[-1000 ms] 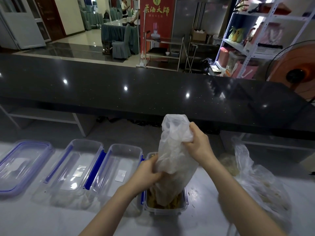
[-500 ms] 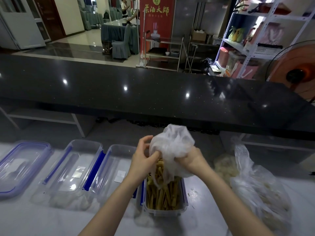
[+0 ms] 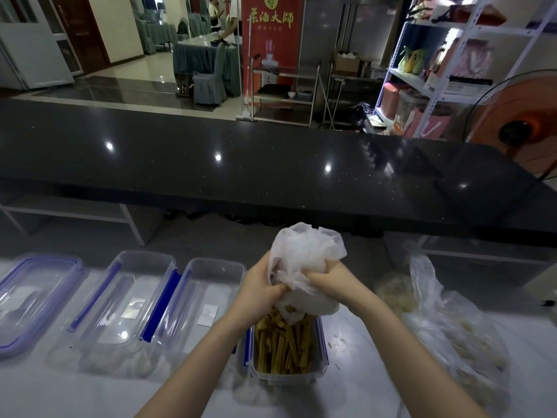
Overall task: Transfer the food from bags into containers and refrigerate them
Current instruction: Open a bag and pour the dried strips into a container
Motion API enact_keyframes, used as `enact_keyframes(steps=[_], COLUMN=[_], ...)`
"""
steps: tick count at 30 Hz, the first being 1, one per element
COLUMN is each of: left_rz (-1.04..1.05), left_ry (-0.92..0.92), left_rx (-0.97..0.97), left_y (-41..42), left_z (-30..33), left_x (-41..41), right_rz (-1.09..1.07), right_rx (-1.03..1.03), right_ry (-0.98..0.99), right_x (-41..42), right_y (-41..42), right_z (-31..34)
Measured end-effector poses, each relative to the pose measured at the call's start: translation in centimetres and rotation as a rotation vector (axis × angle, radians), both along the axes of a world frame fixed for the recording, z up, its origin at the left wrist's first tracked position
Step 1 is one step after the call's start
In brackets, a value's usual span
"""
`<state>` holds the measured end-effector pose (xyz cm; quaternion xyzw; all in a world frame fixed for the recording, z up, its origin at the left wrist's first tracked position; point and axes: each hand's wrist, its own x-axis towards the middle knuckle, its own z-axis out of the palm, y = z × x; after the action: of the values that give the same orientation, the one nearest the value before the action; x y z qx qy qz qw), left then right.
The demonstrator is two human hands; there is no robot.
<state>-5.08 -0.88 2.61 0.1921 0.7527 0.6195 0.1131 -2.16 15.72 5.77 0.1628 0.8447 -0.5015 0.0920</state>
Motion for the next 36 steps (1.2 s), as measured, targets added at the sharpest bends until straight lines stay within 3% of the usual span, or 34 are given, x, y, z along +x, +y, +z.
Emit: enact_keyframes(steps=[3,6,8,12,16,18,20,23,26,31,33,36], left_rz=[0.166,0.307,0.307,0.111,-0.004,-0.099,-0.185,-0.087,0.05,0.195,0.136,0.049], left_ry=[-0.022,-0.056,-0.084,-0.18,-0.154,-0.111,-0.008,0.163,0.135,-0.007,-0.082,-0.147], left_rx=[-0.024,-0.058,-0.028,0.003,0.1,0.09,-0.041,-0.179,-0.141,-0.049,-0.006,-0.008], left_y=[-0.5,-0.7,-0.5,-0.2,-0.8,-1.0,-0.5,0.4,-0.2,-0.8,-0.1,0.6], left_z=[-0.6,-1.1,-1.1,0.0,-0.3,-0.6,-0.8,-1.0,-1.2,-0.8,-0.3,-0.5], left_x=[-0.4,-0.8,-1.0,-0.8,-0.4,0.0,0.5,0.5,-1.2,-3.1,-3.3,-3.6], right_rz=[-0.026,-0.13,-0.05,0.265,0.059,-0.07,-0.14,-0.115,0.002,0.107,0.152,0.058], right_rx=[-0.111,-0.197,-0.18,0.051,0.042,-0.037,-0.172,-0.299,-0.417,0.015,0.057,0.044], right_ry=[0.106,0.331,0.451,0.301,0.32,0.345,0.335,0.304,0.24,0.394,0.45,0.468], right_x=[0.2,0.8,1.3,1.2,0.4,0.0,-0.4,-0.8,-0.8,-0.2,-0.3,-1.0], right_y=[0.8,0.6,-0.1,-1.3,-0.9,-0.5,-0.8,-1.5,-0.9,-0.2,-0.9,-1.1], right_z=[-0.6,-1.0,-0.9,-1.6,-2.4,-2.7,-2.6,-2.1,-2.0,-2.1,-3.0,-3.7])
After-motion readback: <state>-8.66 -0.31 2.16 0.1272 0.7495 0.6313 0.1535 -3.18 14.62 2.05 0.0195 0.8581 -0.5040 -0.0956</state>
